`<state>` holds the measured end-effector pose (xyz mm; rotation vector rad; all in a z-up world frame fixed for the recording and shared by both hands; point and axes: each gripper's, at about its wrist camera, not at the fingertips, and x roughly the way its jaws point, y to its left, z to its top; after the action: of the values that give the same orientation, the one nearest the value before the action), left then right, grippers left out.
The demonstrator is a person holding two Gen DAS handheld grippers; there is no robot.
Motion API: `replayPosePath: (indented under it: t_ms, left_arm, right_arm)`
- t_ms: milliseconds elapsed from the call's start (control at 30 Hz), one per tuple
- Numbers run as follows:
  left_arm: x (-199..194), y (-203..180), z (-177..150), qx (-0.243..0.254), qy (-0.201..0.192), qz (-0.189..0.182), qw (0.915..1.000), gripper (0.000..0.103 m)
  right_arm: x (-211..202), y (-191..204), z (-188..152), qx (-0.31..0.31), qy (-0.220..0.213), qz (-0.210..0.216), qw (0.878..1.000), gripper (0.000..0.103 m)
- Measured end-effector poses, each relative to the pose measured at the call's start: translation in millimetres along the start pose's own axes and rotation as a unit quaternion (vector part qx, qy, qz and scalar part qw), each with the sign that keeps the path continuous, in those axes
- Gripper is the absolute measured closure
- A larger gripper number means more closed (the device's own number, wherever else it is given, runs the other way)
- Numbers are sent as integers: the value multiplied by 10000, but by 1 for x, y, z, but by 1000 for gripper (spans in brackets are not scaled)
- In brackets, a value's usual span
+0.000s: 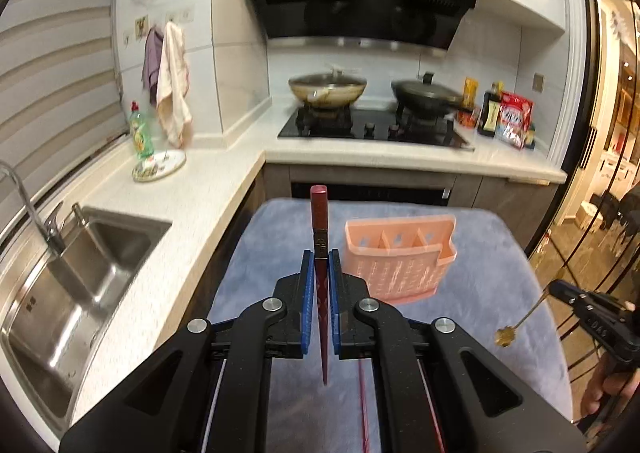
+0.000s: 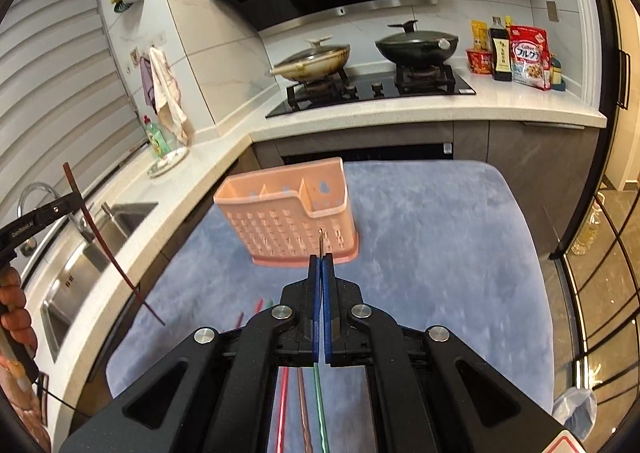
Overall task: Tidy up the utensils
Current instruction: 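Carry chopstick and spoon over the pink holder, drop them in, open both grippers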
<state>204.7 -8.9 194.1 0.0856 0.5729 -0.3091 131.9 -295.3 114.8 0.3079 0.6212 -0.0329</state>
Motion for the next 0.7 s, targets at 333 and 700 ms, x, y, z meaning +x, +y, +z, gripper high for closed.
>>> replayPosePath:
  t_ms: [333, 700]
  left_arm:
    - [17, -16, 94, -316, -844, -438, 9950, 96]
    - [115, -24, 83, -489, -480, -422, 9968, 96]
  right_arm:
    - [58, 0, 83, 279, -312, 252, 9988, 102]
    - [155, -12, 85, 270, 136, -156, 9994, 102]
